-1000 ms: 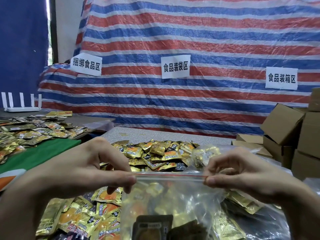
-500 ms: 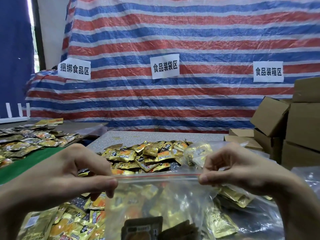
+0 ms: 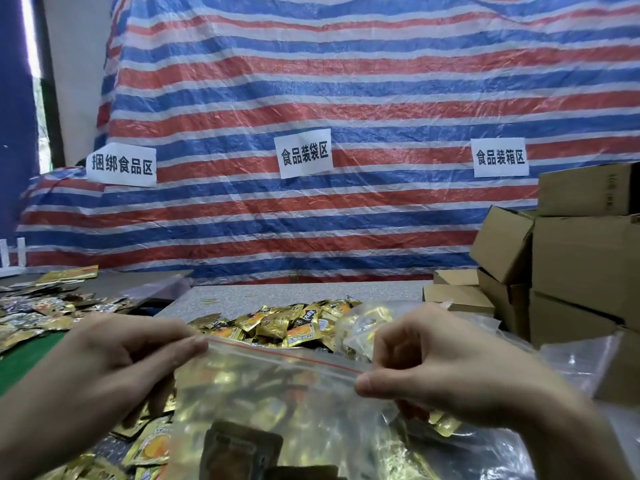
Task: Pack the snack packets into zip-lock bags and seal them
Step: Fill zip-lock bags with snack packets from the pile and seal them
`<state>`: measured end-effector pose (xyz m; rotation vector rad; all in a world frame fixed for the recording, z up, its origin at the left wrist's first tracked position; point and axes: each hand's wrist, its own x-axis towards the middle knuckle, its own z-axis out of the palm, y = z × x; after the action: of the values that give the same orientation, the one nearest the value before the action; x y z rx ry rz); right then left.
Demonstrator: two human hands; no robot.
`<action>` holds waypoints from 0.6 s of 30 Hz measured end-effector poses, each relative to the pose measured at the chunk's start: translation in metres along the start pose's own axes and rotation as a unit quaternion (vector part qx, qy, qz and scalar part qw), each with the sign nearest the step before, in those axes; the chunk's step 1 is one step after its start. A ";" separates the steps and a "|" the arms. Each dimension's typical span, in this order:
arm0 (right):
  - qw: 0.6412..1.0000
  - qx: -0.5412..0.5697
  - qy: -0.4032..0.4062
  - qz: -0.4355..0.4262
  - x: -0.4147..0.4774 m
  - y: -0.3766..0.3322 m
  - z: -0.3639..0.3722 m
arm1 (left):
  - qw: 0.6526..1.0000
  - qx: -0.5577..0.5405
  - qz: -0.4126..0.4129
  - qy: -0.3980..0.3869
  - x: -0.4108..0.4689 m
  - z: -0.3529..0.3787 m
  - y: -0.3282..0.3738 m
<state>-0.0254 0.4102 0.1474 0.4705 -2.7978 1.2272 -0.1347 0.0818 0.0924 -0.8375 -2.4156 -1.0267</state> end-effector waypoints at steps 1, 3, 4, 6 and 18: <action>1.000 -0.006 0.002 0.012 -0.001 0.000 -0.001 | 0.999 -0.012 0.008 0.031 0.007 0.006 0.009; 0.999 -0.024 0.008 0.038 -0.004 0.003 -0.004 | 0.997 -0.057 -0.003 0.046 0.019 0.022 0.032; 0.998 -0.031 0.013 0.053 -0.004 0.005 -0.006 | 0.996 -0.080 -0.007 0.039 0.026 0.032 0.043; 0.996 -0.041 0.022 0.078 -0.005 0.008 -0.009 | 0.995 -0.094 -0.009 0.032 0.042 0.054 0.061; 0.971 -0.049 0.195 0.132 0.011 0.037 -0.017 | 0.983 -0.071 0.041 -0.163 0.090 0.189 0.089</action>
<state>-0.0483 0.4433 0.1352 -0.1440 -2.6129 1.0708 -0.1649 0.3055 0.0632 -1.2294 -2.5672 -1.1143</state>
